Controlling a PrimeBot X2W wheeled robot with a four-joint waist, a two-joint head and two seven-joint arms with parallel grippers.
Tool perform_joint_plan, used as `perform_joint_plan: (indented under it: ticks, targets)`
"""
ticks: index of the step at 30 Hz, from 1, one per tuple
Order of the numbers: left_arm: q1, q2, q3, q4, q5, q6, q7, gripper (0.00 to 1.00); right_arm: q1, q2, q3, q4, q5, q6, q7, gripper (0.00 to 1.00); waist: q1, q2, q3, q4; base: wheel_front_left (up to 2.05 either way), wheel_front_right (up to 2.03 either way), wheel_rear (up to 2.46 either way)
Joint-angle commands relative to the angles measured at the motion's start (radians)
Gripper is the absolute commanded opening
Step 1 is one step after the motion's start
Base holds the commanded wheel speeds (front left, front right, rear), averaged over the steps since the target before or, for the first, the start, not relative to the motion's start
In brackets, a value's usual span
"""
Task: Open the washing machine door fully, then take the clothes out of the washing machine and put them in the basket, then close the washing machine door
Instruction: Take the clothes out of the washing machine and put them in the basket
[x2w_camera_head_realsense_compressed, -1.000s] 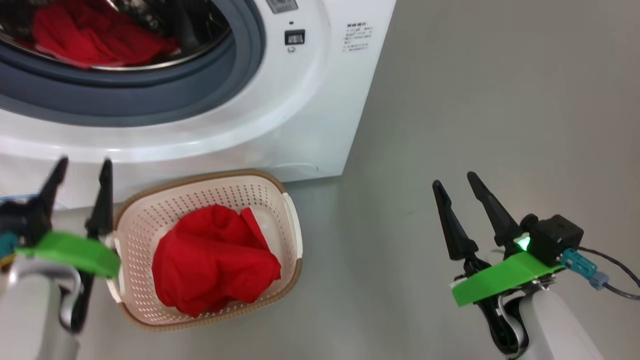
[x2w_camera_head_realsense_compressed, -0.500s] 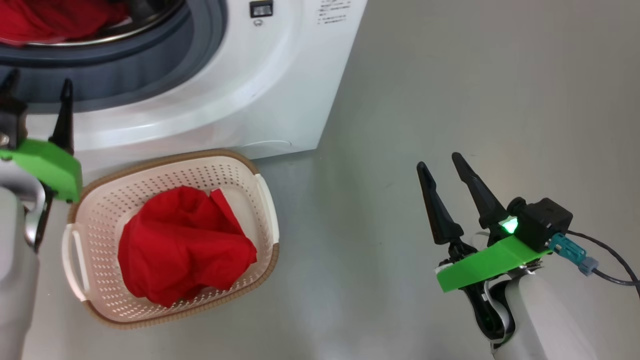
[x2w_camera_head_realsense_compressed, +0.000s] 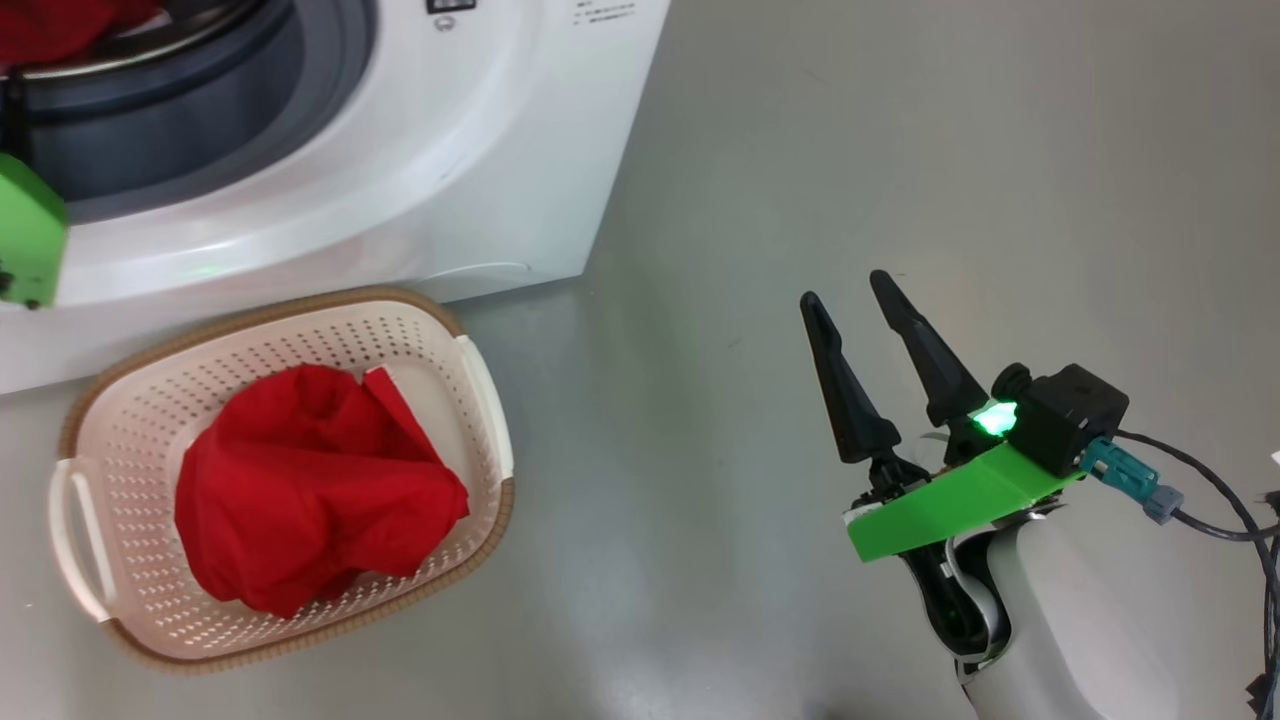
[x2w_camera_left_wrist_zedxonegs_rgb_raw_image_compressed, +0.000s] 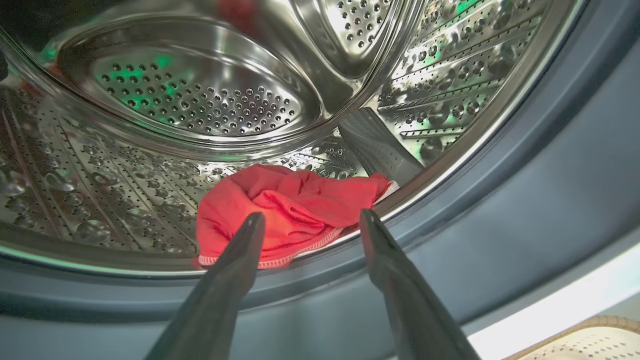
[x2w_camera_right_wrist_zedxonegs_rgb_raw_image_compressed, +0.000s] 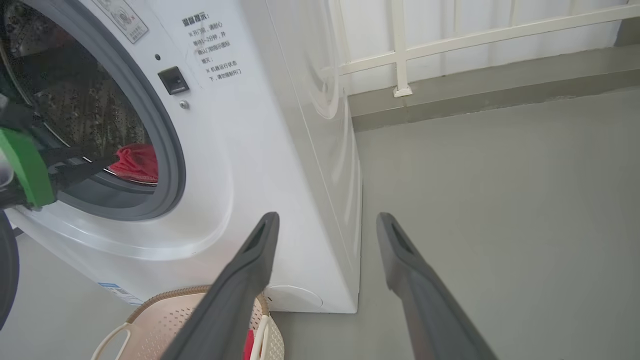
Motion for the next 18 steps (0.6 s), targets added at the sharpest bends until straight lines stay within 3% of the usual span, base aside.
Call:
perform_joint_plan:
  ticks: [1,13,18]
  targets:
    - [-0.045,0.065,0.015,0.003,0.013,0.010,0.003,1.00,-0.002,0.007,0.028,-0.029,0.021,0.002,-0.005,1.00,0.0000,0.0000,0.012,-0.015,0.00,0.00,0.00]
    - [-0.164,0.110,-0.025,0.142,0.050,0.020,0.025,1.00,-0.010,0.007,0.052,-0.044,0.053,0.002,-0.005,1.00,0.0000,0.0000,0.055,-0.059,0.00,0.00,0.00]
    - [-0.206,0.124,-0.050,0.191,0.075,0.054,0.042,1.00,-0.012,0.008,0.063,-0.047,0.065,0.002,-0.005,1.00,0.0000,0.0000,0.068,-0.079,0.00,0.00,0.00]
